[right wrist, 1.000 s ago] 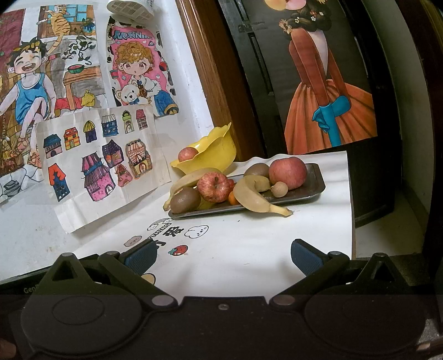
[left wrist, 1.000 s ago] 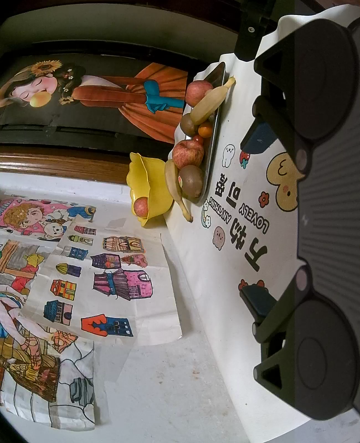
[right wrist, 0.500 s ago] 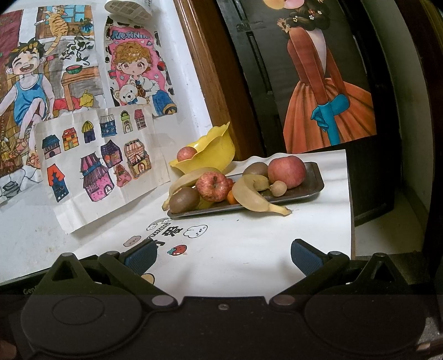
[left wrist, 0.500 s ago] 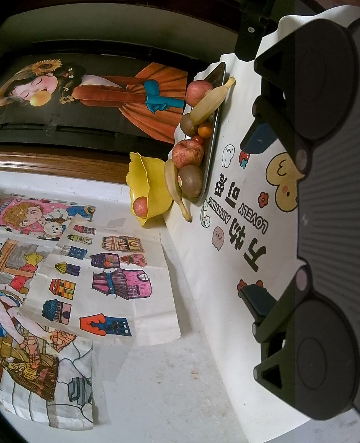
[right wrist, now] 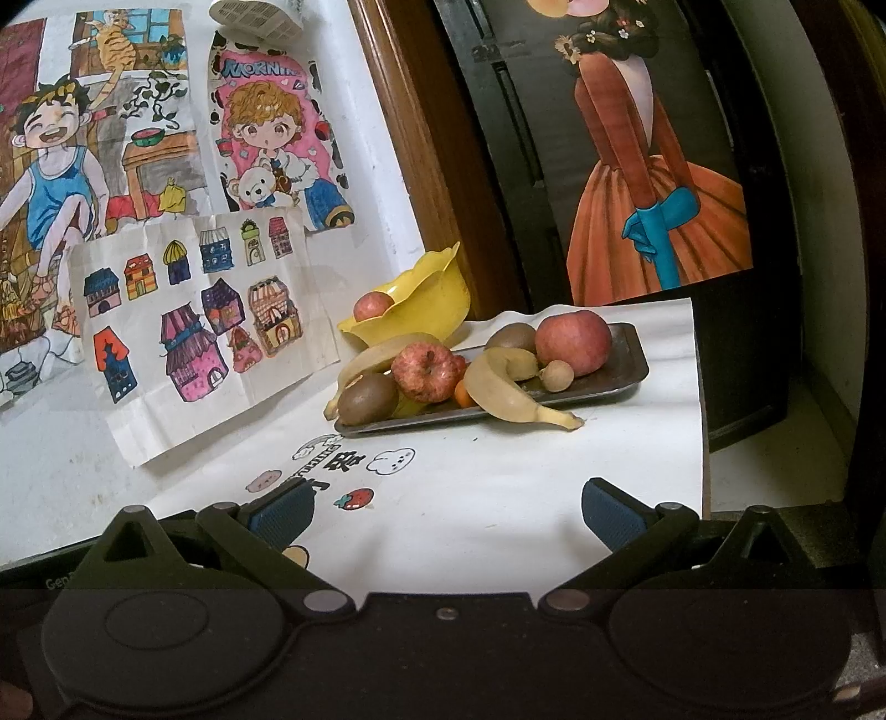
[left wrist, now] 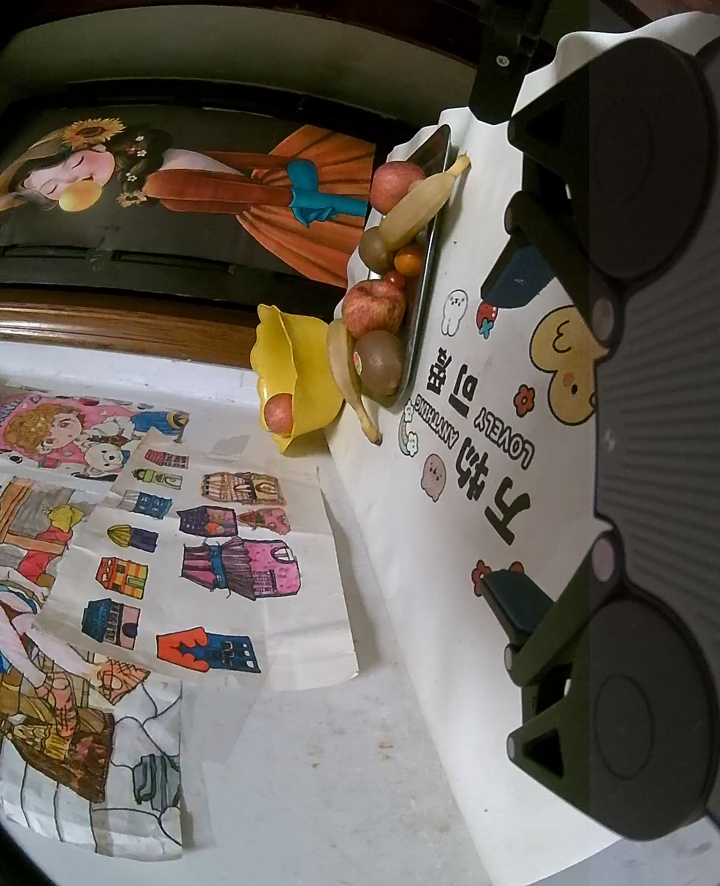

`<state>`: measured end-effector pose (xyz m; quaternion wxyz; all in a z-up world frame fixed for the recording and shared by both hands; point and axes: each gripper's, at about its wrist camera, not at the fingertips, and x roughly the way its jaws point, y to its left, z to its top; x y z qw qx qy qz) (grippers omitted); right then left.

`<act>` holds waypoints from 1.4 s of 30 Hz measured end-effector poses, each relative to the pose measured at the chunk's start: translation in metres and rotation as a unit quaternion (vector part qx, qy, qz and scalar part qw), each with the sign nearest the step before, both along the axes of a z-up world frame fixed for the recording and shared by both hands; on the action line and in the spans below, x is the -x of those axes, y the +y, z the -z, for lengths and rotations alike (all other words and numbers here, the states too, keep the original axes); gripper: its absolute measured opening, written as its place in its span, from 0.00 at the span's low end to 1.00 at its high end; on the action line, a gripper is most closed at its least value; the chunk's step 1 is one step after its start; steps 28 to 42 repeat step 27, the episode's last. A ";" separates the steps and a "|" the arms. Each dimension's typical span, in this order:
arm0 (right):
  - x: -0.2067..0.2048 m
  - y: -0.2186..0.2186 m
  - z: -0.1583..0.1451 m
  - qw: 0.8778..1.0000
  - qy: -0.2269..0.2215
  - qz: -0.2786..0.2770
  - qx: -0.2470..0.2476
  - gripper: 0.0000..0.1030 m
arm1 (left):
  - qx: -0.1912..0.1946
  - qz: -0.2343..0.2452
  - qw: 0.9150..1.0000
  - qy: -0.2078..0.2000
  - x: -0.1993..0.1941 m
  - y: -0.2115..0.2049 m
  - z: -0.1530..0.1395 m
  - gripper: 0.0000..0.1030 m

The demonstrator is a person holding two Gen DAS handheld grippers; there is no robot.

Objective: Organize fruits

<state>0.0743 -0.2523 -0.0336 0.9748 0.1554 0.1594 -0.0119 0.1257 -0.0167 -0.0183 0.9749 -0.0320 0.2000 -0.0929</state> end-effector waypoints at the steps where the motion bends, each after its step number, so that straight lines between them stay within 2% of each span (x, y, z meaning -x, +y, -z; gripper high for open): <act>1: 0.000 0.000 0.000 1.000 0.000 0.000 0.000 0.99 | -0.001 -0.002 1.000 0.001 0.000 -0.001 0.000 1.00; 10: -0.001 0.001 0.000 1.000 0.002 -0.002 0.002 0.99 | -0.022 -0.032 0.999 0.005 -0.002 -0.004 -0.001 1.00; 42: -0.001 0.002 0.000 1.000 0.004 -0.002 0.002 0.99 | -0.009 -0.041 0.999 0.005 -0.002 0.001 -0.002 1.00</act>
